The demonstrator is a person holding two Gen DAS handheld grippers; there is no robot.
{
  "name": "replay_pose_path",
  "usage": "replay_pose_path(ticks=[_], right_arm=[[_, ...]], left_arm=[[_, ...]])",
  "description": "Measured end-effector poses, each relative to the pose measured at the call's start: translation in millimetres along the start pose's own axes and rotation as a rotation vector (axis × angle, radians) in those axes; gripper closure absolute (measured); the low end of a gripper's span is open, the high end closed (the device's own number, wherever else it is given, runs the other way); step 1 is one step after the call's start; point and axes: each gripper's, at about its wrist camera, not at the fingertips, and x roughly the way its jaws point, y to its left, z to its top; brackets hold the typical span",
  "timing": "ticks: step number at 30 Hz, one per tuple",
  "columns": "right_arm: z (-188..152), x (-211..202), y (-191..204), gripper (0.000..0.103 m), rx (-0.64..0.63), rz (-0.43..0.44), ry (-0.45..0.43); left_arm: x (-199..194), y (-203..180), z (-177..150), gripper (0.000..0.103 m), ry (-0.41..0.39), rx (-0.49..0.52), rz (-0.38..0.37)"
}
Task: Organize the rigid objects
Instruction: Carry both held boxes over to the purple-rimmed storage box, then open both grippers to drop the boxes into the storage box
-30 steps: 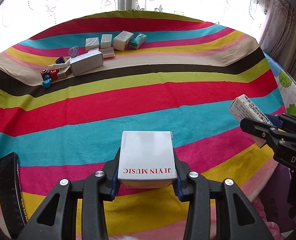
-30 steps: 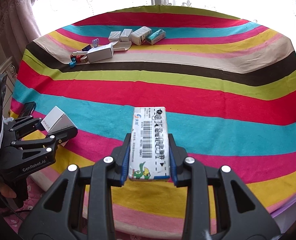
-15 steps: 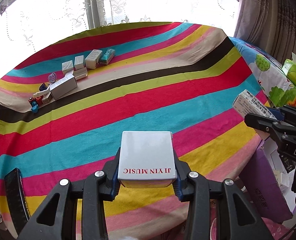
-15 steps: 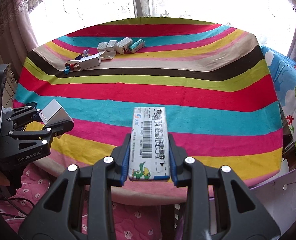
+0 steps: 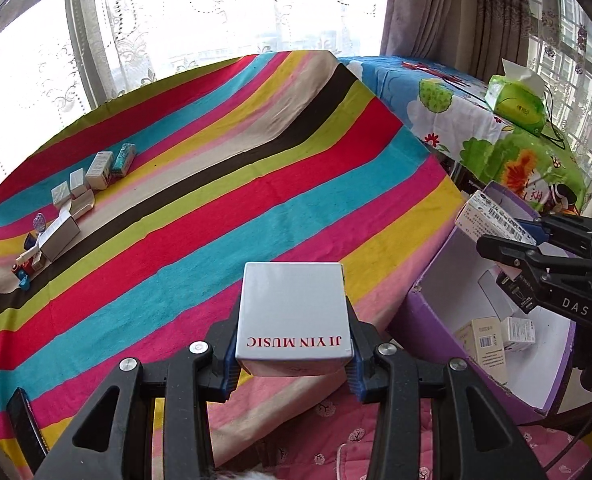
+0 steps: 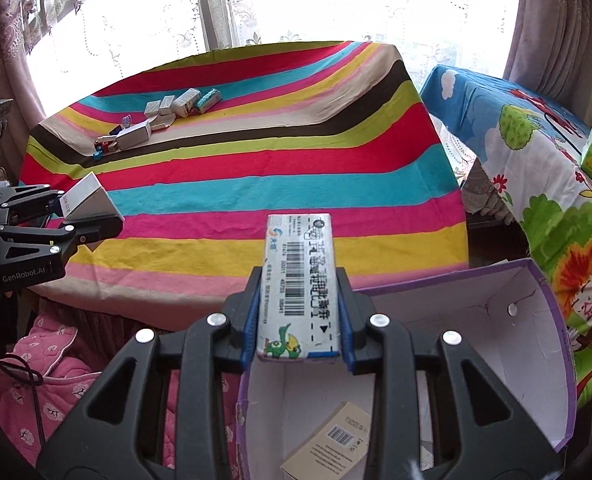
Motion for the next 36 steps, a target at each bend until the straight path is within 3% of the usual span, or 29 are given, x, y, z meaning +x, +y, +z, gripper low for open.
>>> replay_pose_path(ticks=[6, 17, 18, 20, 22, 23, 26, 31, 36], right_arm=[[-15.1, -15.5, -36.1, 0.066, 0.048, -0.063, 0.008], [-37.8, -42.0, -127.6, 0.066, 0.195, -0.331, 0.024], [-36.7, -41.6, -133.5, 0.066, 0.213, -0.342, 0.023], [-32.8, -38.9, -142.0, 0.056, 0.246, -0.361, 0.024], [-27.9, -38.3, -144.3, 0.027, 0.261, -0.359, -0.004], [-24.8, -39.1, -143.2, 0.025, 0.264, -0.356, -0.025], [-12.3, -41.7, -133.1, 0.025, 0.258, -0.335, -0.073], [10.3, -23.4, -95.9, 0.024, 0.170, -0.260, -0.046], [37.9, 20.3, -19.2, 0.024, 0.012, -0.117, 0.003]], left_arm=[[10.0, -59.6, 20.6, 0.060, 0.044, 0.135, -0.107], [43.5, -161.6, 43.4, 0.059, 0.089, 0.320, -0.260], [47.0, -166.4, 44.5, 0.057, 0.090, 0.315, -0.274], [51.1, -169.1, 46.8, 0.039, 0.077, 0.302, -0.285], [48.0, -160.0, 47.2, 0.028, 0.025, 0.274, -0.258], [45.3, -153.0, 47.3, 0.021, 0.003, 0.258, -0.250], [38.5, -122.2, 48.0, 0.016, -0.053, 0.210, -0.211], [50.7, -40.8, 33.6, 0.014, -0.069, 0.091, -0.013], [75.6, 74.8, 8.4, 0.014, -0.016, -0.139, 0.196]])
